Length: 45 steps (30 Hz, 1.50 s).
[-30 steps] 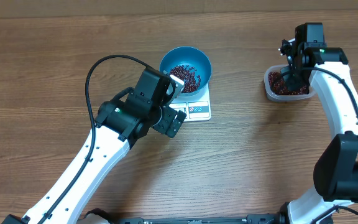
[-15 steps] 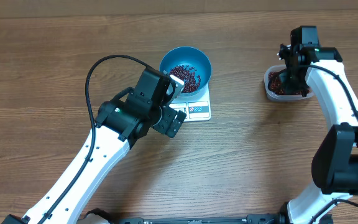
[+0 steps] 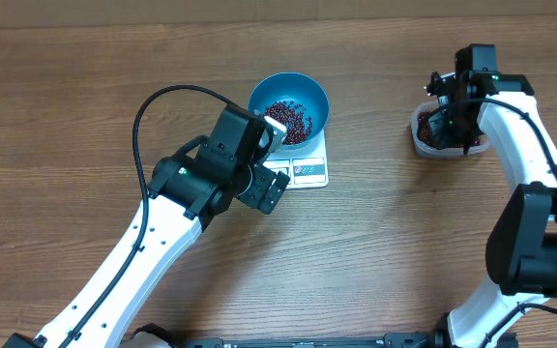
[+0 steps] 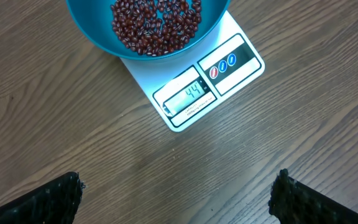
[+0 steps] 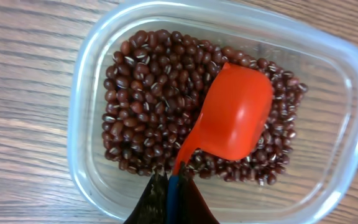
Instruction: Scoop item into bowl and weigh 150g on scale
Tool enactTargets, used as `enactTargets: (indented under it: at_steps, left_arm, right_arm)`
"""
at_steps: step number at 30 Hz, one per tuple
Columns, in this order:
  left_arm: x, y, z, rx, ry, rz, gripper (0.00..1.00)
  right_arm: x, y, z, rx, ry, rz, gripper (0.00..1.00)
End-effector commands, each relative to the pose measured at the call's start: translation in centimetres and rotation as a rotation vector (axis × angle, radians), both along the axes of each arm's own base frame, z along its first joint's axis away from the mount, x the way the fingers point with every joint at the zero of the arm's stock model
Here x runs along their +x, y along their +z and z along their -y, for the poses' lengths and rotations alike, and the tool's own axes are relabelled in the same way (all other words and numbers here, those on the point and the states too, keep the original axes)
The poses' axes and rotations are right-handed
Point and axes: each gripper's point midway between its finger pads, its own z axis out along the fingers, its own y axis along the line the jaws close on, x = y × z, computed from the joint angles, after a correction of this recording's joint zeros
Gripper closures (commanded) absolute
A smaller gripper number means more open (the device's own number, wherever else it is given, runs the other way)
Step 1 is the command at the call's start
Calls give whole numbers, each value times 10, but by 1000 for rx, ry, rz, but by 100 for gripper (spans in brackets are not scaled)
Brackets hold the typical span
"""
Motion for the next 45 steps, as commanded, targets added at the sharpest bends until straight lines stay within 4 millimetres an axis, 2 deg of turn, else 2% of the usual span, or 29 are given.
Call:
enactTargets:
  at_steps: [1,8,12,16,21,29,33,38,45]
  left_arm:
    - [-1,9,1,-12,-17,24,0]
    - [-1,9,1,-12,-17,24,0]
    - [-1,9,1,-12,-17,24,0]
    - [-1,9,1,-12,-17,24,0]
    - [-1,9,1,-13,-17,24,0]
    - [-1,9,1,-13,-17,24,0]
    - [-1,9,1,-12,-17,24,0]
    - [-1,9,1,-13,-17,24,0]
    - [-1,9,1,-13,-17,24,0]
  right_arm:
    - [6,15,-22,171,15,50,96]
    - [9,29,-22,361,-2,96,96]
    - [5,33,-13,439,-21,104,96]
    - [0,31,-4,476,-55,99,96]
    - [-9,22,-2,530,-77,86,96]
    - [-8,30,2,647,-100,129,96]
    - [-11,29,7,648,-115,125,96]
    - [-18,16,12,678,-146,122,96]
    - [-20,20,24,756,-187,159,96]
